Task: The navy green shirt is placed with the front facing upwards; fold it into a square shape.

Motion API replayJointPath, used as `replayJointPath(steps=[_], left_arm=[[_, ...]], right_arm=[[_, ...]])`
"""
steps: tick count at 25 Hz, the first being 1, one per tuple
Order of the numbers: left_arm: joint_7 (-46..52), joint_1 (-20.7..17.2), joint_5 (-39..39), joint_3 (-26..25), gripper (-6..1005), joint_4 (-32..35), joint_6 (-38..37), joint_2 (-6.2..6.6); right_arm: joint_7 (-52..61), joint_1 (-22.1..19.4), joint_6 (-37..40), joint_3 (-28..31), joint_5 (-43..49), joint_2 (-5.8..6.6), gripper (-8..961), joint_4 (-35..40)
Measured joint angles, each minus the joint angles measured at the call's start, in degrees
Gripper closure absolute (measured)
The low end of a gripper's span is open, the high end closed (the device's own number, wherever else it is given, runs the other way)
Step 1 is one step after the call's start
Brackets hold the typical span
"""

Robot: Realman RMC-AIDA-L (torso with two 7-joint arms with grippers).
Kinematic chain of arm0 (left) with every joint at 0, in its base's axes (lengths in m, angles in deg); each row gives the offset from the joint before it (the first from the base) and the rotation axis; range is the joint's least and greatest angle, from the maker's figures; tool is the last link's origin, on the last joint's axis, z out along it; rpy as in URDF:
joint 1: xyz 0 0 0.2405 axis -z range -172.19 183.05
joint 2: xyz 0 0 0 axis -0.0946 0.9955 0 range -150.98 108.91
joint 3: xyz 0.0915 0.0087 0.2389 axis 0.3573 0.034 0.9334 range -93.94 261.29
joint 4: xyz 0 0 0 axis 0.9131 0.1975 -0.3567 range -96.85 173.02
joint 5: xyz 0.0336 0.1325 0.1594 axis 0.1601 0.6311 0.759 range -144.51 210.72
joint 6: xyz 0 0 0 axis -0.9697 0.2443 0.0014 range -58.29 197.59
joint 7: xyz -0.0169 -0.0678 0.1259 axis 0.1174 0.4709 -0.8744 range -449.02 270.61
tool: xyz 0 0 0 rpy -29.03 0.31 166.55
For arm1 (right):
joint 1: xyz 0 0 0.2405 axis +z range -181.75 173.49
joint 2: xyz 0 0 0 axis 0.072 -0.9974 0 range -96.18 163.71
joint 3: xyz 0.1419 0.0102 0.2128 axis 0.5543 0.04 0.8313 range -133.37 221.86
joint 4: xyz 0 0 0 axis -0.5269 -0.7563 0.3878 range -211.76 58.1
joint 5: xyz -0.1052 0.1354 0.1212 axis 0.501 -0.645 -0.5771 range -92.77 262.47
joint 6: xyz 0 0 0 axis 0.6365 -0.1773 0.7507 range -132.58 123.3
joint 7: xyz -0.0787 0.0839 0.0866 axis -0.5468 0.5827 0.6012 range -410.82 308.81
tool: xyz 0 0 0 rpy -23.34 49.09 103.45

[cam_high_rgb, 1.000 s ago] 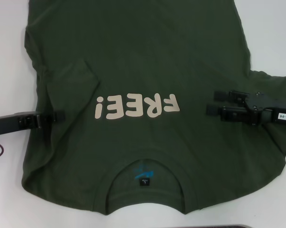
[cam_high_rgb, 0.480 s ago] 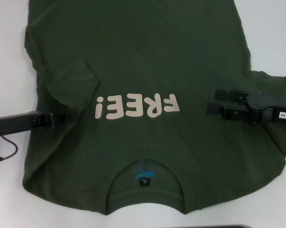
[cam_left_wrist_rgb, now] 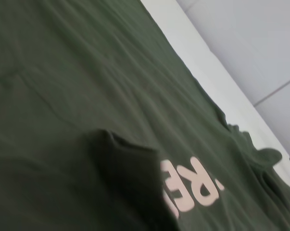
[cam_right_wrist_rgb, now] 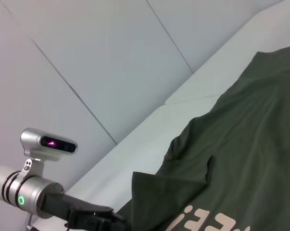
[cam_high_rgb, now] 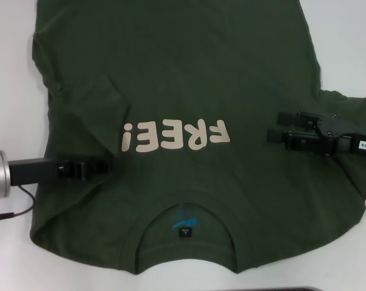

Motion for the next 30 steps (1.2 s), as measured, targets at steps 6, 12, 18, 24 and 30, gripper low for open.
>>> replayJointPath(steps=[6, 12, 18, 24, 30], left_arm=[[-0.12, 0.03, 0.03, 1.57, 743, -0.04, 0.22, -0.06], [-0.24, 0.21, -0.14, 1.7, 744, -0.1, -0.21, -0.12], [-2.01, 0.03, -3.36, -2.38, 742, -1.44, -4.26, 0.34], [-3.94, -0.41, -8.9, -5.68, 667, -2.08, -7.15, 0.67], [-4.41, -0.53, -9.6, -7.28, 576, -2.12, -6.18, 0.92]], right_arm=[[0.08, -0.03, 0.11, 0.0, 0.0, -0.01, 74, -0.07], [0.06, -0.15, 0.18, 0.0, 0.0, -0.01, 74, -0.29], [0.08, -0.24, 0.96, 0.43, 0.0, 0.13, 75, -0.06], [0.24, -0.78, 3.55, 2.82, 0.0, 1.53, 75, 0.05], [3.28, -2.84, 4.16, 4.7, 0.04, 3.75, 74, 1.28]])
